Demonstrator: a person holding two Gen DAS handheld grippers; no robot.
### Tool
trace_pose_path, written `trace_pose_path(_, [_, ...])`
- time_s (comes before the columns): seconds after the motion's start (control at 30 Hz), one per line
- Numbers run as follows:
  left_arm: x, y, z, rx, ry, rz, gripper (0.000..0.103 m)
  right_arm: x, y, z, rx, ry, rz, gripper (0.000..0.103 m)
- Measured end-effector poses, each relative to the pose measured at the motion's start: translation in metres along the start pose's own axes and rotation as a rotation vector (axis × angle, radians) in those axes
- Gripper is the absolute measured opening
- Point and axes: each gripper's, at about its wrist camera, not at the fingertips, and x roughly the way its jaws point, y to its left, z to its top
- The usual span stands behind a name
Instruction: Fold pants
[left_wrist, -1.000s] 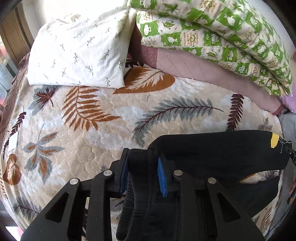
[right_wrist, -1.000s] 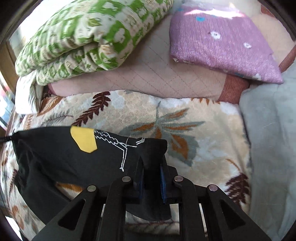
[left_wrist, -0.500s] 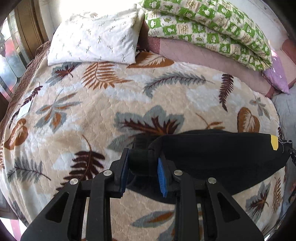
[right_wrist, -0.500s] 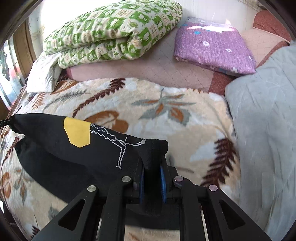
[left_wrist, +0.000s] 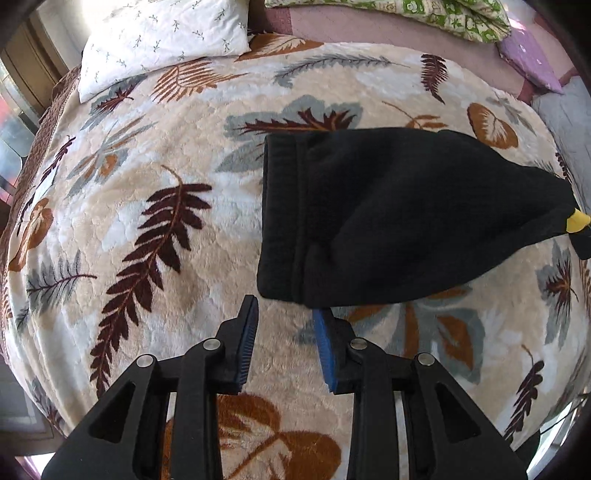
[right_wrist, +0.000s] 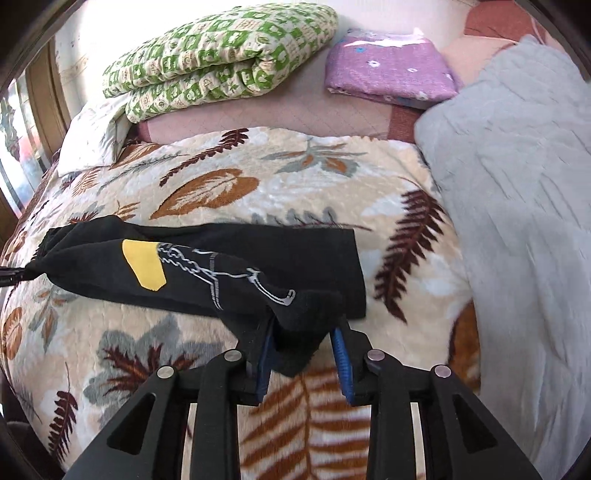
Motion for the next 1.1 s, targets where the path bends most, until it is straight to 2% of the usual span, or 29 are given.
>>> trace_pose_path(0.13, [-0.006,0.020,-0.008,-0.050,0.053,-0.094,0.028,-0.017,-0.004,-0.018,0.040,0.034,-0.014,0.038])
trace_pose_path(0.2, [-0.013,0.032,-0.009,-0.081,0.059,-0.139,0.028,-0.031,-0.012,-0.023,0.128,0.037,0.012,0.039])
trace_pose_path(0.27, [-0.018,0.045,-0.002,-0.120,0.055,-0.165,0.028,-0.046,-0.030,-0.028,0.313,0.024,0.107,0.047])
trace_pose_path(0.33, [-0.021,0.053,0.010,-0.157,0.053,-0.182,0.028,-0.054,-0.045,-0.031,0.473,-0.014,0.185,0.063])
trace_pose_path(0.4, [-0.020,0.060,0.025,-0.199,0.063,-0.222,0.028,-0.049,-0.059,-0.035,0.647,0.000,0.266,0.072])
trace_pose_path(0.47, [-0.016,0.062,0.040,-0.230,0.085,-0.248,0.028,-0.032,-0.065,-0.041,0.801,0.054,0.331,0.072])
trace_pose_path(0.53, [-0.008,0.061,0.053,-0.254,0.113,-0.282,0.028,-0.018,-0.067,-0.049,0.909,0.088,0.351,0.072])
trace_pose_path(0.63, [0.007,0.056,0.067,-0.271,0.161,-0.311,0.028,-0.005,-0.069,-0.064,1.086,0.077,0.458,0.072])
trace_pose_path(0.77, [0.031,0.047,0.077,-0.257,0.233,-0.345,0.028,-0.003,-0.066,-0.060,1.120,0.090,0.477,0.073])
trace_pose_path(0.8, [0.036,0.044,0.078,-0.257,0.247,-0.344,0.031,-0.004,-0.065,-0.058,1.125,0.092,0.477,0.077])
trace_pose_path(0.83, [0.038,0.044,0.078,-0.257,0.246,-0.345,0.033,-0.004,-0.064,-0.056,1.135,0.098,0.480,0.081])
trace_pose_path(0.97, [0.041,0.041,0.082,-0.265,0.239,-0.389,0.050,0.000,-0.064,-0.045,1.153,0.148,0.478,0.082])
trace_pose_path(1.1, [0.041,0.040,0.084,-0.244,0.233,-0.393,0.052,0.017,-0.056,-0.032,1.148,0.225,0.423,0.083])
